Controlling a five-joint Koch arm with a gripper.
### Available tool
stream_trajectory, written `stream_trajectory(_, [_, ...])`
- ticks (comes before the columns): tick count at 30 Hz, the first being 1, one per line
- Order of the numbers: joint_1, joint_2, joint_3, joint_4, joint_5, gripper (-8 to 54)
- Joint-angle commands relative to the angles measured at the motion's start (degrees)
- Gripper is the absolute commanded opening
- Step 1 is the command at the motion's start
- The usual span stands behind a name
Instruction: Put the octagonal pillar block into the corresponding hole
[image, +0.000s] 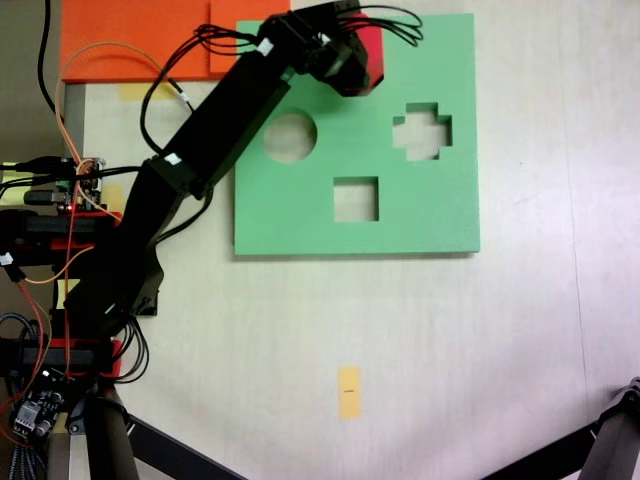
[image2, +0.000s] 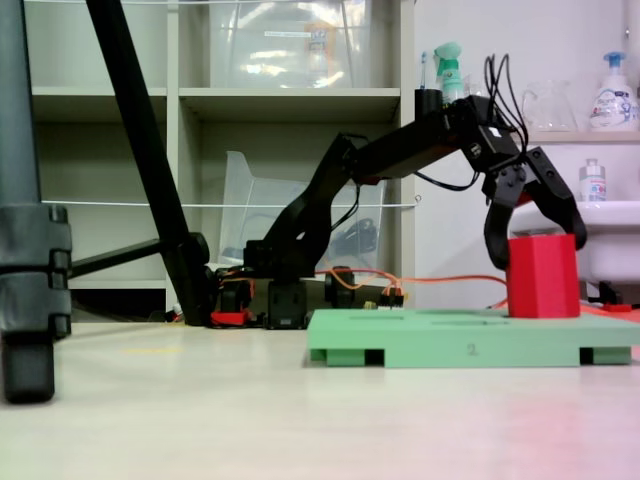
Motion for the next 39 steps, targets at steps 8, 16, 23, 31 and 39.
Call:
stream_trajectory(8, [-0.18, 3.16, 0.53, 17.67, 1.41, 27.6])
stream_trajectory(16, [-0.26, -1.05, -5.45, 16.61, 1.67, 46.1])
stream_trajectory(23, [-0.97, 5.19, -5.71, 17.75, 1.58, 52.0])
stream_trajectory(31, [0.18, 25.14, -5.62, 22.68, -15.38, 51.9])
stream_trajectory(39, [18.9, 41.31, -5.1, 22.24, -52.56, 42.8])
